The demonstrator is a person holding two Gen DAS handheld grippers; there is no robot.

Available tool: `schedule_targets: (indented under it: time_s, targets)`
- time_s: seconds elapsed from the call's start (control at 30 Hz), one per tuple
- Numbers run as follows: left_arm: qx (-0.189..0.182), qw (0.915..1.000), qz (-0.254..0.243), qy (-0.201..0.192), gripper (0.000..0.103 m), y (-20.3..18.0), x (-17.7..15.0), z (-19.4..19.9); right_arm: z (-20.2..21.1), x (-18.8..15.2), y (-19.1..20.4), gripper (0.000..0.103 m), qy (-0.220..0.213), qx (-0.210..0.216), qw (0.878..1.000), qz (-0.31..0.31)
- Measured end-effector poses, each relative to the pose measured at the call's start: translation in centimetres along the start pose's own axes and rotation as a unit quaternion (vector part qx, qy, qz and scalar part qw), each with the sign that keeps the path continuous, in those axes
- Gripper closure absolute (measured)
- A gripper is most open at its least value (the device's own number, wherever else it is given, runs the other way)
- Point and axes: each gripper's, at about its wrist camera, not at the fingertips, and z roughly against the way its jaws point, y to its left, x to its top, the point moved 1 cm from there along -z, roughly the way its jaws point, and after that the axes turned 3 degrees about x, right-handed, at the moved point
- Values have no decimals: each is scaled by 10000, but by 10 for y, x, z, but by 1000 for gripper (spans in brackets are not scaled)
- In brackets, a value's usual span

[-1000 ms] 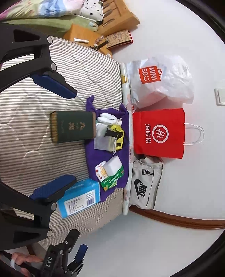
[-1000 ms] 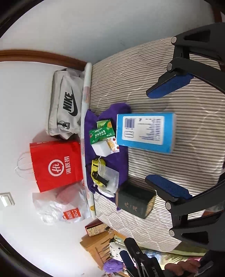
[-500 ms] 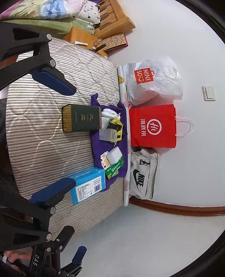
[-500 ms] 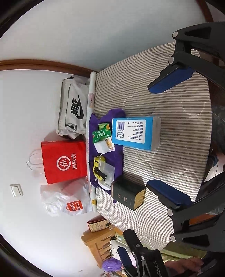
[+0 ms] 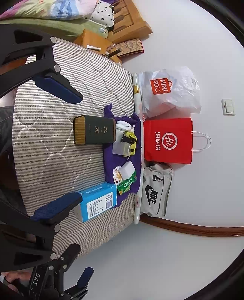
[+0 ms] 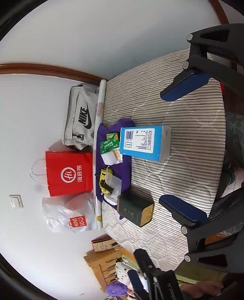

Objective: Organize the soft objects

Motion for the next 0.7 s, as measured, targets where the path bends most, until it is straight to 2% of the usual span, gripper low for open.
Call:
schedule_targets:
  time_s: [0.7]
  targets:
    - [0,10000,35,-7,7,-3,-2,4,3,-2,0,4,-5,-12,10000,-2]
